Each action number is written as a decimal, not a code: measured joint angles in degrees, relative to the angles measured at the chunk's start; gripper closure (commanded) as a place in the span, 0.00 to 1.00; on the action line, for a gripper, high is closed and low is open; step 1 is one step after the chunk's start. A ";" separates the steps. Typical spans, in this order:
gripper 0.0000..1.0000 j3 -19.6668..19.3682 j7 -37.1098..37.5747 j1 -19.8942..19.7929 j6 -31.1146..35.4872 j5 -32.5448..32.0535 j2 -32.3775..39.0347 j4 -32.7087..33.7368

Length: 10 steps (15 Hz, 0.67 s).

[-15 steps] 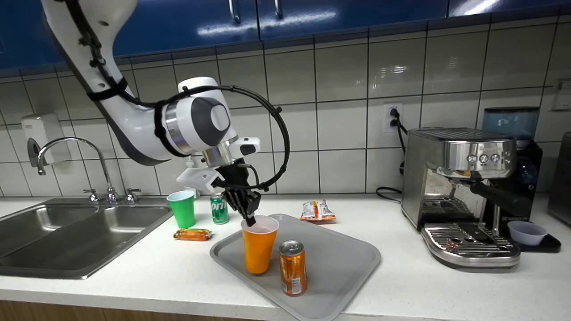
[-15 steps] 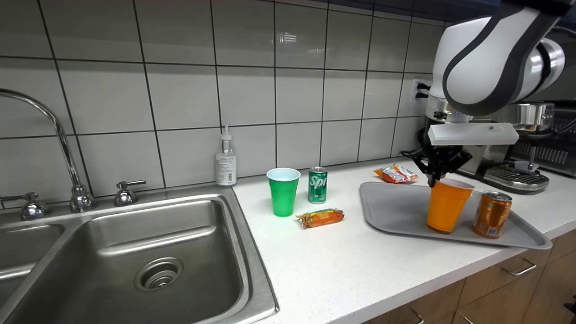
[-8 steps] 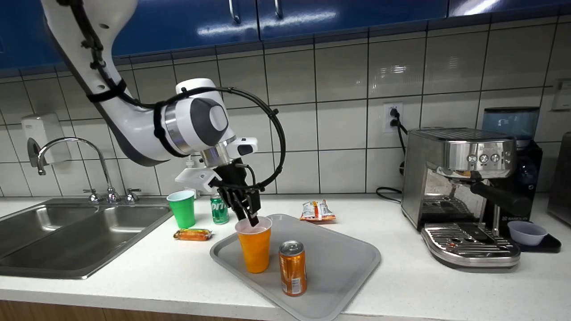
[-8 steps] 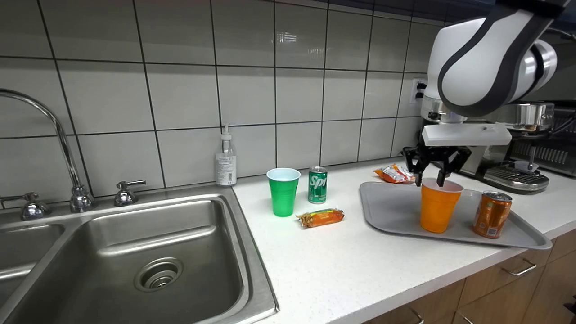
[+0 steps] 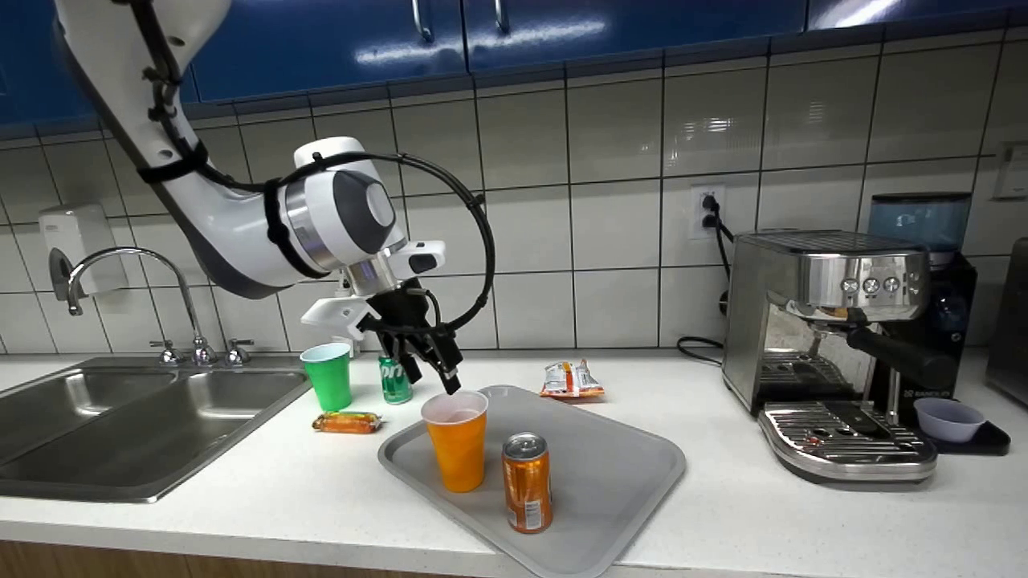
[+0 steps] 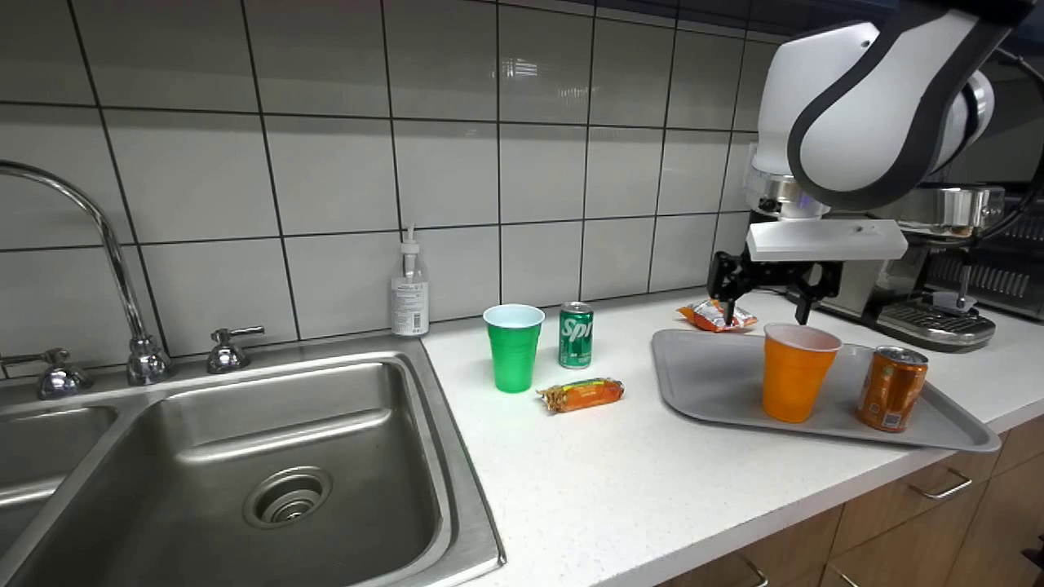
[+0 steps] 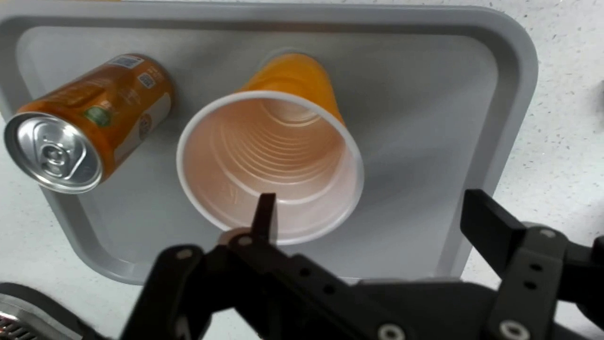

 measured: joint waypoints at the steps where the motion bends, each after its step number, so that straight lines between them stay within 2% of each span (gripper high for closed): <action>1: 0.00 0.02 1.28 0.56 0.00 -0.88 -0.23 0.00; 7: 0.00 0.22 9.76 4.82 -0.10 -6.00 -1.65 -0.01; 10: 0.00 0.66 13.17 7.15 -0.54 -6.35 -1.78 -0.01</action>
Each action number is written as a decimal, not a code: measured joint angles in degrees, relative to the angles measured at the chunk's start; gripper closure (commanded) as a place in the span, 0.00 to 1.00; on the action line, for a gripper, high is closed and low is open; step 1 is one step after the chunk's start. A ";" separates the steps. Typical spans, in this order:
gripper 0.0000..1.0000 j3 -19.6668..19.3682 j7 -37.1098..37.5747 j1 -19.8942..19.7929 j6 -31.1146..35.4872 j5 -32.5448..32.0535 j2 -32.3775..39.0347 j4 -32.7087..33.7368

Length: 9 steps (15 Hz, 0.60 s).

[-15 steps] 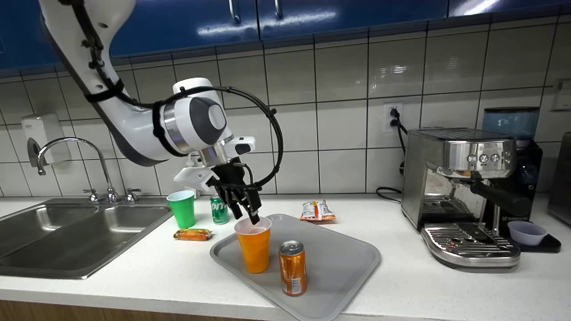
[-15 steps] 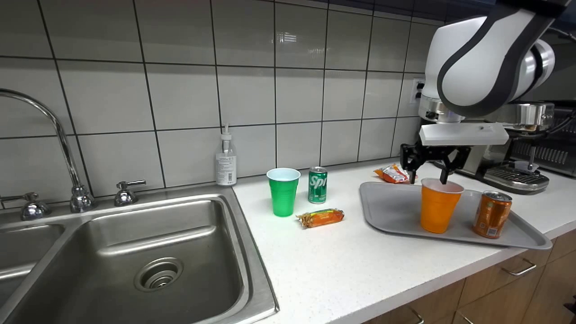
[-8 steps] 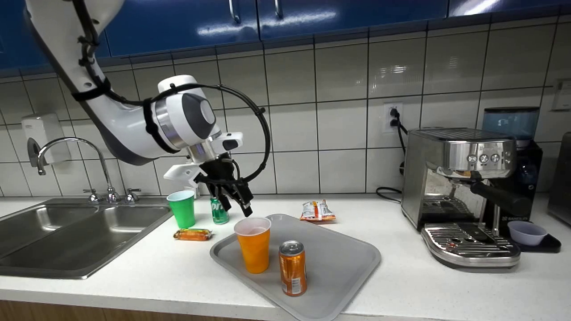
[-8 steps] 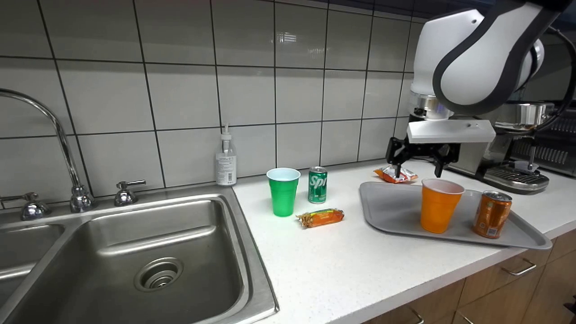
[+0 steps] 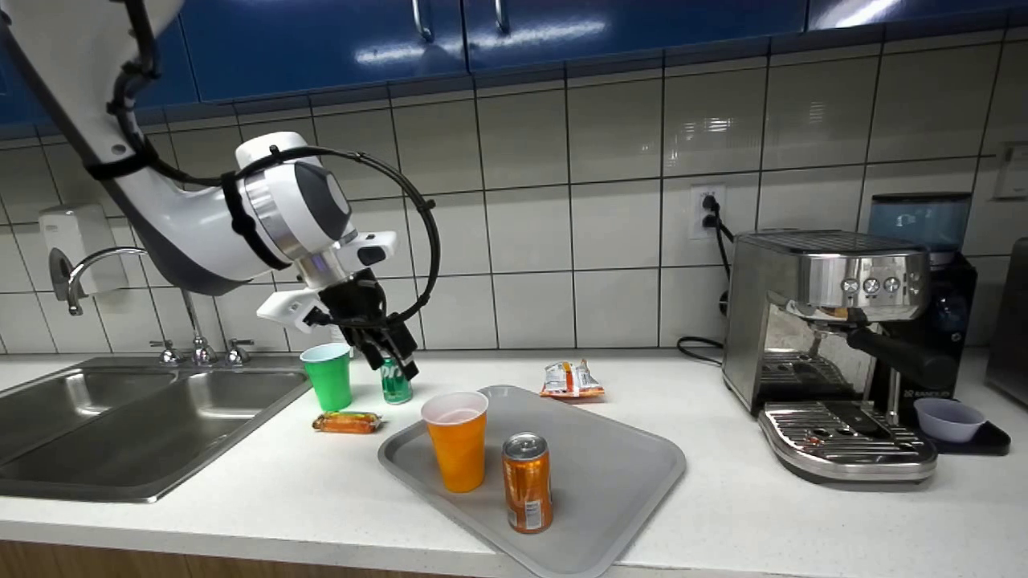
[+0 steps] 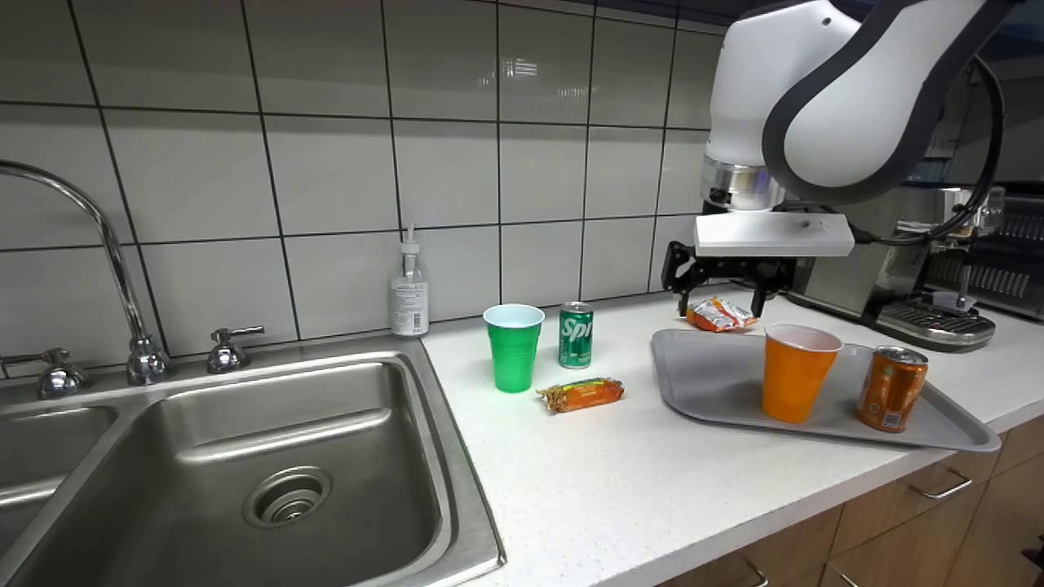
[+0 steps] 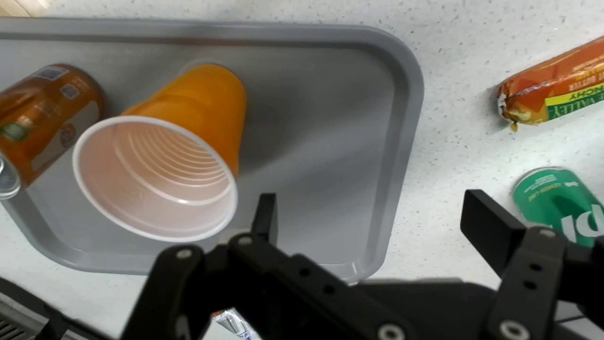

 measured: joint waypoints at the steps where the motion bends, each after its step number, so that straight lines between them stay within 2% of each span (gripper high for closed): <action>1: 0.00 0.14 1.03 0.74 -0.29 -0.05 0.00 0.00; 9: 0.00 1.11 7.88 6.21 -3.54 -0.29 0.56 0.81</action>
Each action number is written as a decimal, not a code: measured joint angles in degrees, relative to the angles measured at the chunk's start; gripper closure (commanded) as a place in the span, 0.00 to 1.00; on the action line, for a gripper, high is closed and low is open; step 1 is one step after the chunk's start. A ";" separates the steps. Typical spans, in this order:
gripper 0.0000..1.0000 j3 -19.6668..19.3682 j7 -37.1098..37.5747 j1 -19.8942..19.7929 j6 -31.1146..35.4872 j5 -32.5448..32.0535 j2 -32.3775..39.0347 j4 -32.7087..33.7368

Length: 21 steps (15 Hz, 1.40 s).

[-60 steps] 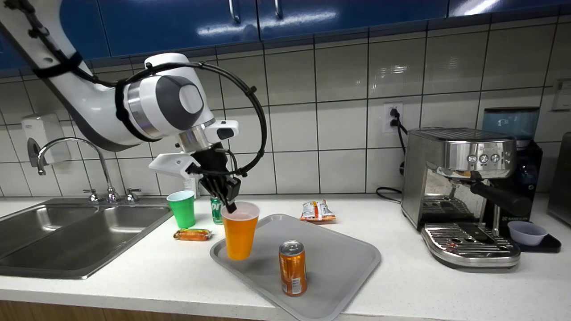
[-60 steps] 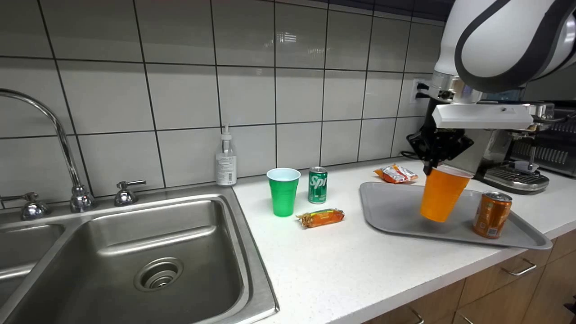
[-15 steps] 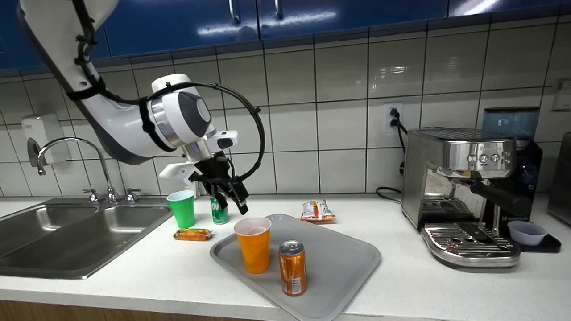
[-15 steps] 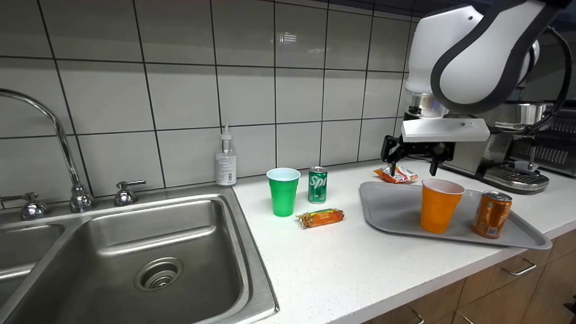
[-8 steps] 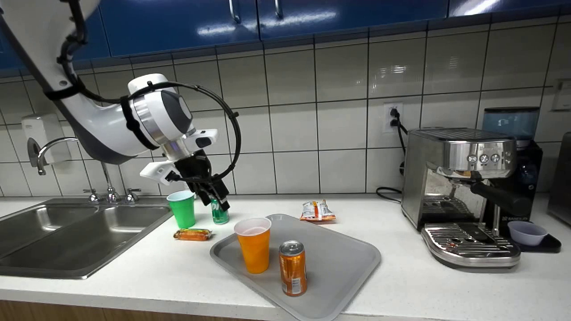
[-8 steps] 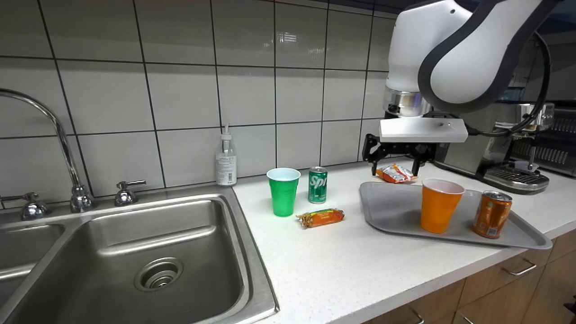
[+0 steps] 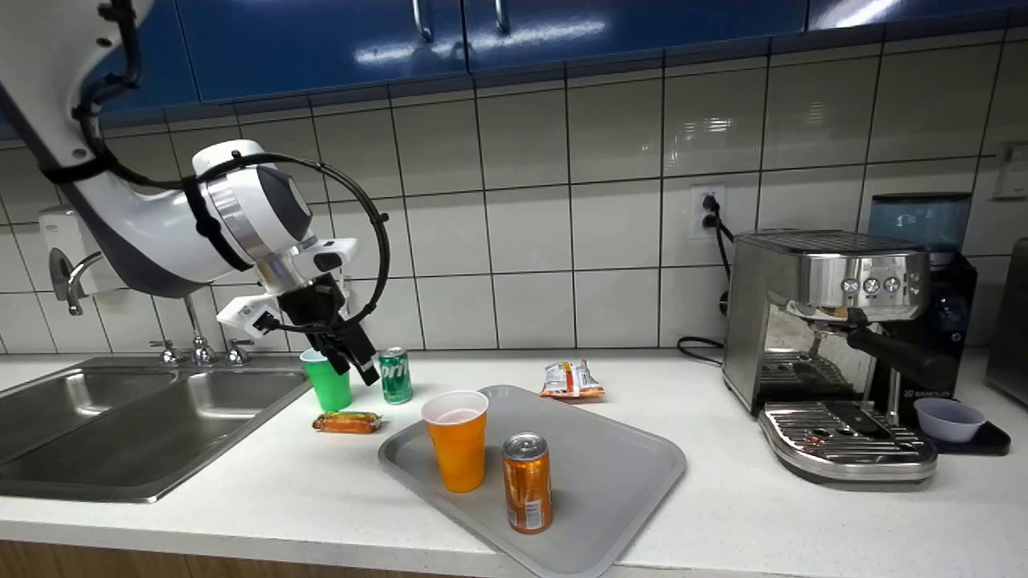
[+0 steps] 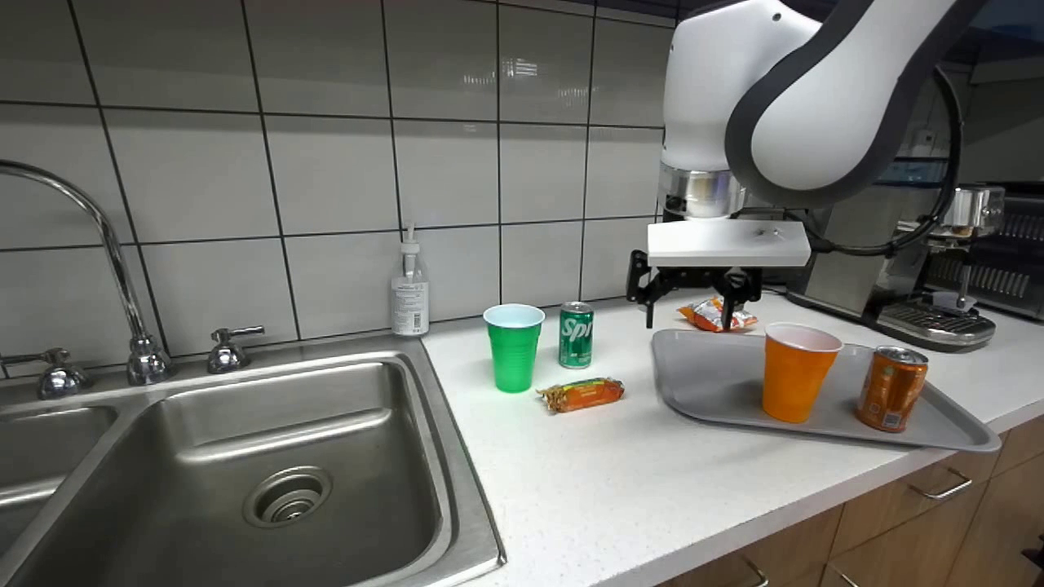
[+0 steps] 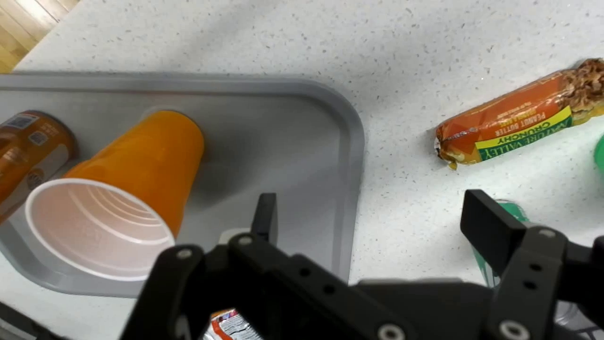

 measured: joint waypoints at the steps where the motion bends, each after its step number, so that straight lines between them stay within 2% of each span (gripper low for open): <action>1: 0.00 0.04 0.69 0.59 -0.41 0.00 0.30 0.33; 3: 0.00 0.18 1.68 1.60 -1.38 0.02 1.05 1.11; 11: 0.00 5.09 6.09 0.94 -6.74 0.05 5.27 6.27; 21: 0.00 5.96 12.26 1.73 -11.73 0.11 12.95 14.25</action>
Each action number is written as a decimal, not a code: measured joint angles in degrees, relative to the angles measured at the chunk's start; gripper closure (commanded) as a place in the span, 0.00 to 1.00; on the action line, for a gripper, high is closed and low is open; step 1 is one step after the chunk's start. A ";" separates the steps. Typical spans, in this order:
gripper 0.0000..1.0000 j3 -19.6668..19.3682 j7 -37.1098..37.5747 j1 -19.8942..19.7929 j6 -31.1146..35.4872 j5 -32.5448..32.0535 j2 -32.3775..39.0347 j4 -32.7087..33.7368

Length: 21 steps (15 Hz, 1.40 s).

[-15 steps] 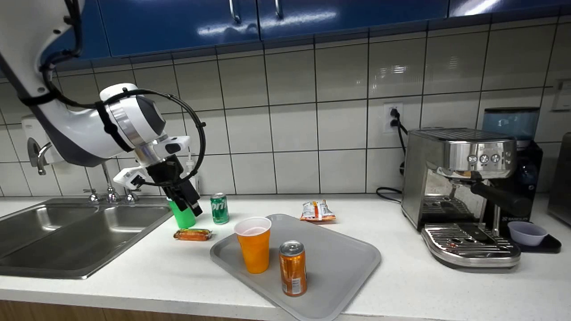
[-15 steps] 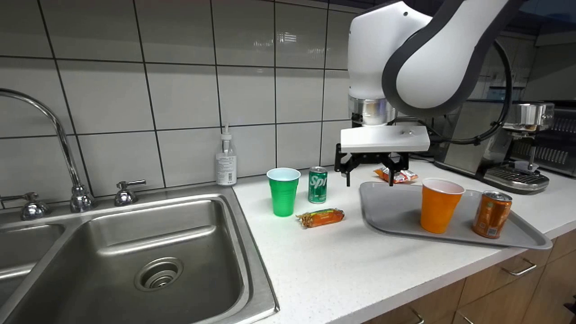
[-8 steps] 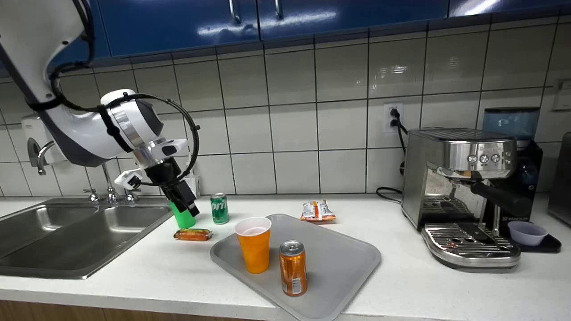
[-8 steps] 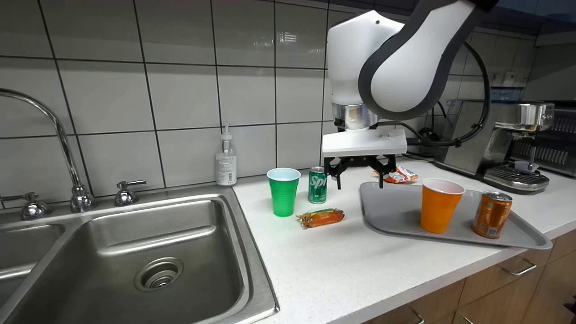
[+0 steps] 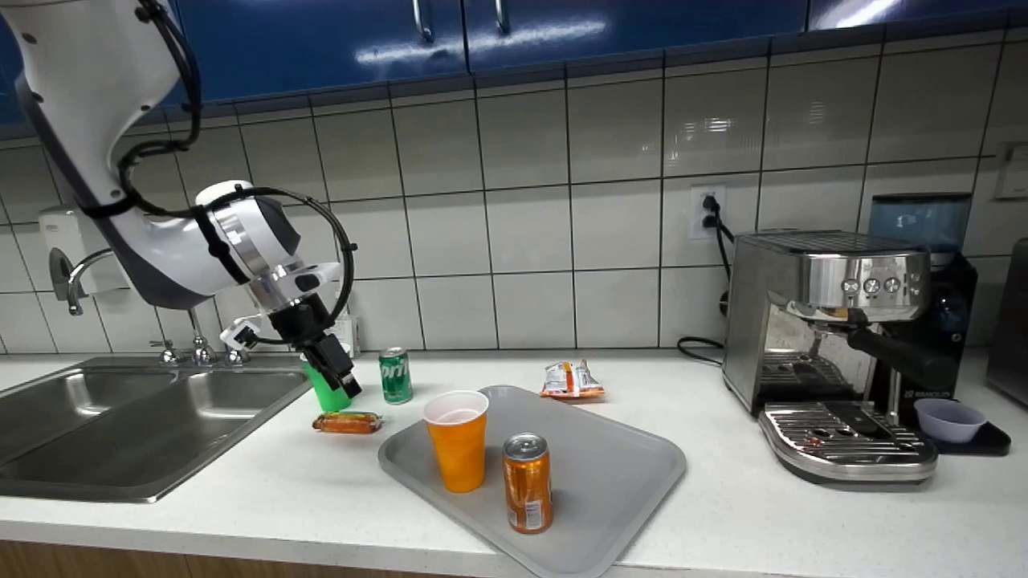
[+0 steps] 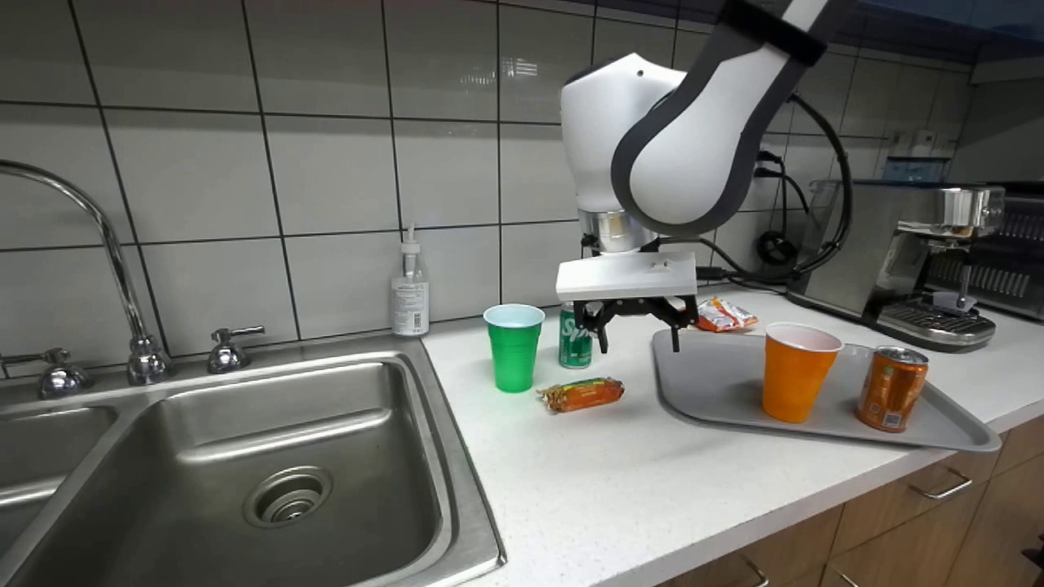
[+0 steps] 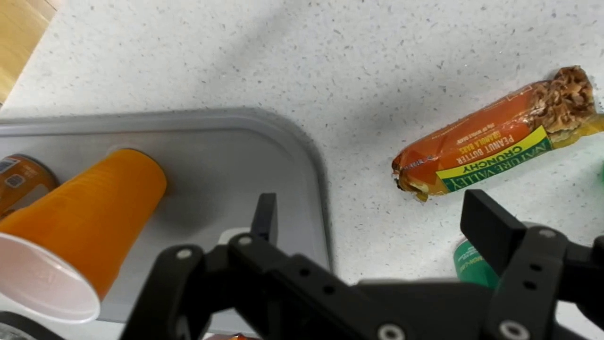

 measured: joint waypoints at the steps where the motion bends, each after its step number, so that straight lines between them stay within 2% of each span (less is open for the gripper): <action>1: 0.00 0.00 0.76 0.16 -0.09 0.06 0.79 0.72; 6: 0.00 0.00 5.23 1.07 -0.62 1.45 4.21 3.66; 15: 0.00 0.00 10.02 1.37 -0.57 11.55 8.29 7.87; 21: 0.00 -0.20 13.29 1.37 -0.57 14.11 11.15 10.66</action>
